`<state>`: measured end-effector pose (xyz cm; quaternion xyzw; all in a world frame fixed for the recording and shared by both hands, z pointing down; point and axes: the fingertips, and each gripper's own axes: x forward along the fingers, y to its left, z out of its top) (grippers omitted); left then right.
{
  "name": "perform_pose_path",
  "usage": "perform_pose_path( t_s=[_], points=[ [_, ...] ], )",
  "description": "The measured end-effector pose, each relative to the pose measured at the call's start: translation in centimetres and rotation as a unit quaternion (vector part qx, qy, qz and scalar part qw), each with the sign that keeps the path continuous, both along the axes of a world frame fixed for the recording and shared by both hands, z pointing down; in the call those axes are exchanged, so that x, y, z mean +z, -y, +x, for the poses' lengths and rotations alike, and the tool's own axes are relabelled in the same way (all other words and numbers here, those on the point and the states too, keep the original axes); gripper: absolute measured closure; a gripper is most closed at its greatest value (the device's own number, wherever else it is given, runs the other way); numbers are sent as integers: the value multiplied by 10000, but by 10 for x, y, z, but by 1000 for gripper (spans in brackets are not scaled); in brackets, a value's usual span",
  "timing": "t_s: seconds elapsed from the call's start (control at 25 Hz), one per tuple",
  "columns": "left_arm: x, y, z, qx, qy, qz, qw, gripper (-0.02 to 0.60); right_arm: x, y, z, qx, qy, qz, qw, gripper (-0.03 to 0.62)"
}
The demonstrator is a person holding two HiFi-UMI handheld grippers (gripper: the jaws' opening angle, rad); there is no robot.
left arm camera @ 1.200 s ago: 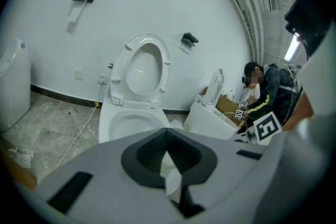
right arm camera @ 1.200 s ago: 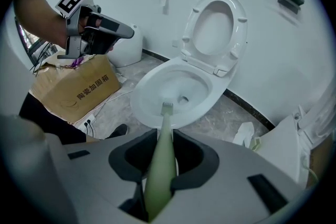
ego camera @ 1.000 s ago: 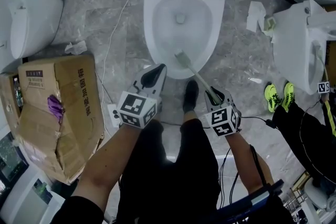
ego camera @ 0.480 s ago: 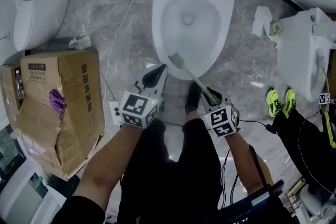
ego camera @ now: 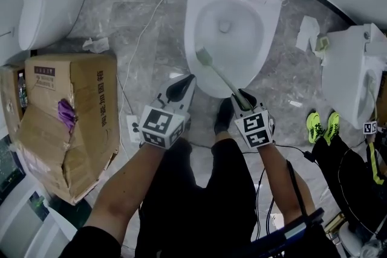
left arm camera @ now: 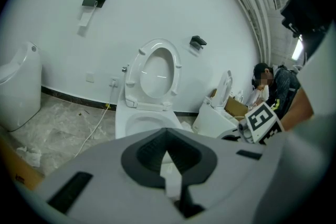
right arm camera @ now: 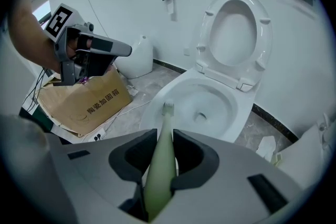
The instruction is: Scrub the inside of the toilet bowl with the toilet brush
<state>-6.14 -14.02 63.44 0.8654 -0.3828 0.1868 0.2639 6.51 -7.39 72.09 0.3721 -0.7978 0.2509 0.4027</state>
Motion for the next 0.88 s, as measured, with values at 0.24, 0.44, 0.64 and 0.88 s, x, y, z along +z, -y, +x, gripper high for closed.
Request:
perform_pose_path(
  t_s=[0.24,0.44,0.64,0.88],
  points=[
    [1,18,0,-4,9,54,10000,572,7,41,-6,112,-7,42,9999,494],
    [2,32,-2,-25,21,82,10000,572,14,71,-7,209,-36,83,9997,493],
    [3,39,0,-9,10,65,10000,572,16,100,-4,458,-67,193,9987,493],
    [7,40,6,48,-22,36,10000,572,13,124,4,724,-111,340,9967,493]
  ],
)
